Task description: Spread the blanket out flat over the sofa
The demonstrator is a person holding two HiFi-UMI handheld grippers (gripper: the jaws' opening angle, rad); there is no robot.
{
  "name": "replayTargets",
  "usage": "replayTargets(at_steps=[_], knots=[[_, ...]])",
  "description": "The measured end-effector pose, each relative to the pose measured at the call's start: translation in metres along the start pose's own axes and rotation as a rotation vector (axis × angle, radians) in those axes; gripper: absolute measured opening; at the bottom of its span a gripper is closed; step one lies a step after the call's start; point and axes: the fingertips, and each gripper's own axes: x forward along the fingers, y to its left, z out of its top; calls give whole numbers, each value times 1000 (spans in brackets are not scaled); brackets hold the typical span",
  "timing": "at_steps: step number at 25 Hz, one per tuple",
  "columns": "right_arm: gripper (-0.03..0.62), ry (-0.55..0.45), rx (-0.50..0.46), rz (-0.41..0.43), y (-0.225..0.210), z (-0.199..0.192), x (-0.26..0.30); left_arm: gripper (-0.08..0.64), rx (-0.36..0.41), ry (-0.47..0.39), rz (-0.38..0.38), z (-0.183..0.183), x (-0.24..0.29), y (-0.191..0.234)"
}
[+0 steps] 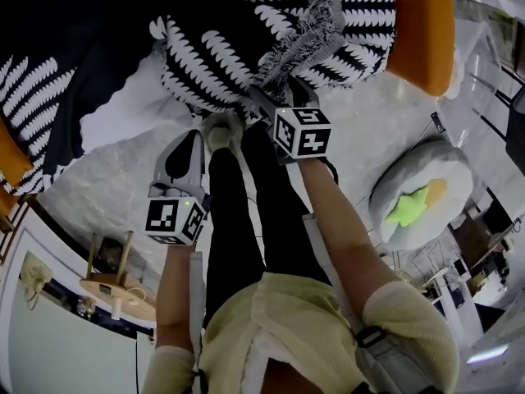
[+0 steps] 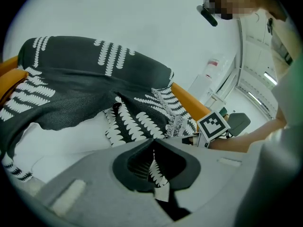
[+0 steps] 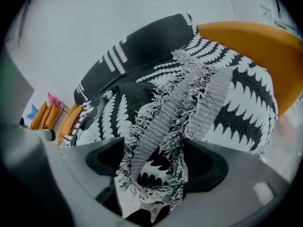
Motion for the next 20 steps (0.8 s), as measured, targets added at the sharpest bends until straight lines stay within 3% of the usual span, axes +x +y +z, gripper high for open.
replayTargets(at_steps=[8, 20], knots=[[377, 27, -22, -63, -6, 0, 11, 8, -15, -1, 6, -4, -3, 3], [231, 26, -29, -148, -23, -3, 7, 5, -7, -8, -16, -7, -7, 0]])
